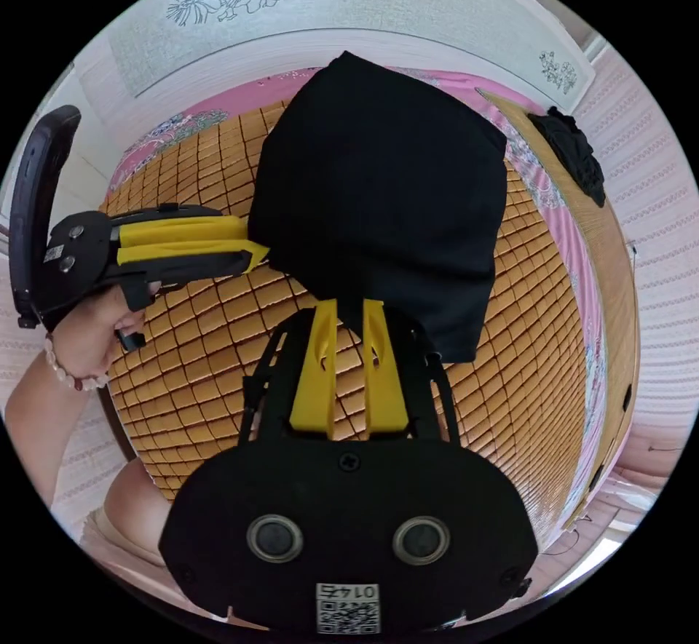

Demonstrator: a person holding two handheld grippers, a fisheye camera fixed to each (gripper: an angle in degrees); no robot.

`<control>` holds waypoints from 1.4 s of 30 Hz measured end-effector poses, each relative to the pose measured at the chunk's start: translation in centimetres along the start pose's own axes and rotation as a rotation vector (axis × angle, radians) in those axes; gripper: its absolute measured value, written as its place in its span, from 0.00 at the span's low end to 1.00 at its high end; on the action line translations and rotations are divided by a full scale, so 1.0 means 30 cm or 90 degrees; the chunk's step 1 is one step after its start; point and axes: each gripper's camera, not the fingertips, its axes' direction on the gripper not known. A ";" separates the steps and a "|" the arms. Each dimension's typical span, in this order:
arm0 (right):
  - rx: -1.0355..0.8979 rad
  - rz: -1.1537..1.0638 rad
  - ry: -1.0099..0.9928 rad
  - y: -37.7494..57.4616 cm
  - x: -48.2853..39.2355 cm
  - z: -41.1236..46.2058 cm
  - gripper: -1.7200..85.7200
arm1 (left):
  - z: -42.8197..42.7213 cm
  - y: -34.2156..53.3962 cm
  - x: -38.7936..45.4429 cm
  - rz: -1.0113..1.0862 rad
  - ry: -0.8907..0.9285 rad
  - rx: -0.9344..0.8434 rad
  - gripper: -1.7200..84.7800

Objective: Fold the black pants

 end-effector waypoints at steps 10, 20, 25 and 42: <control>0.207 -0.086 -0.298 0.431 -0.056 -0.412 0.02 | -0.547 0.172 0.308 0.211 0.111 0.242 0.01; 0.128 0.250 -0.134 1.468 -0.114 -0.462 0.03 | -0.642 0.627 1.225 0.504 0.420 0.016 0.04; 0.093 0.387 -0.160 1.760 -0.088 -0.393 0.09 | -0.414 0.909 1.197 0.350 0.481 -0.147 0.08; 0.031 0.079 -0.079 1.155 -0.237 -0.342 0.20 | -0.619 0.842 0.351 -0.035 0.127 -0.007 0.14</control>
